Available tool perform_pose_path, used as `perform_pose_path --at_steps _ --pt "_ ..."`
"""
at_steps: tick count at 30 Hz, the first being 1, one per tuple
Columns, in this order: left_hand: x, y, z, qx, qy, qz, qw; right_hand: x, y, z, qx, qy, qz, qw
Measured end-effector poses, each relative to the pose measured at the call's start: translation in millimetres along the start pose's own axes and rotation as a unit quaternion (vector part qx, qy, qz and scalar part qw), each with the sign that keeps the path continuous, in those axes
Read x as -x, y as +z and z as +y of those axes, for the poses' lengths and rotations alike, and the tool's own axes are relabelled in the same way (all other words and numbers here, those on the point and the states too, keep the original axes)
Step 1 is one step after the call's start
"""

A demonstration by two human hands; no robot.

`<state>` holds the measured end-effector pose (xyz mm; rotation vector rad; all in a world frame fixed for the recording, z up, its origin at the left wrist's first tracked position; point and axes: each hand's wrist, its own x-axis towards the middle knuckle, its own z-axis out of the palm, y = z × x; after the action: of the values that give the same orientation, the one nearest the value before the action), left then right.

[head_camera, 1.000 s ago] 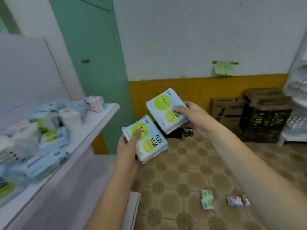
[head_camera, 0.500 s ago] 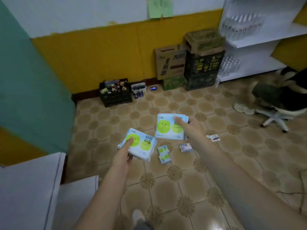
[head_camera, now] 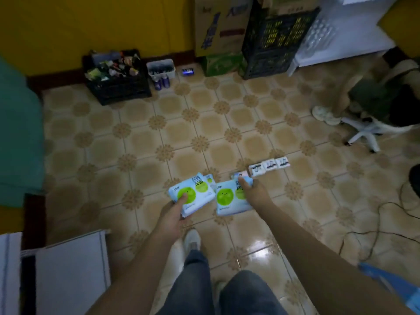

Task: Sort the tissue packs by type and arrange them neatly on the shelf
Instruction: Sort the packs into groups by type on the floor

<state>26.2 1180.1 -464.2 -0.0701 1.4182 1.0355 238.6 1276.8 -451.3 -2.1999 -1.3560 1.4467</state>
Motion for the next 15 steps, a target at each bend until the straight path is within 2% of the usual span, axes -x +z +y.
perform_pose_path --at_steps 6,12,15 --pt "-130.9 -15.5 -60.6 -0.018 -0.079 0.033 0.996 -122.7 87.3 85.9 0.018 0.095 -0.047 0.994" --pt "-319.8 -61.0 -194.0 -0.026 -0.180 0.049 0.982 -266.9 192.8 225.4 -0.001 0.133 -0.099 0.986" --pt "-417.3 -91.9 -264.3 -0.033 -0.196 0.038 0.979 -333.7 249.2 305.8 -0.036 0.160 -0.124 0.979"
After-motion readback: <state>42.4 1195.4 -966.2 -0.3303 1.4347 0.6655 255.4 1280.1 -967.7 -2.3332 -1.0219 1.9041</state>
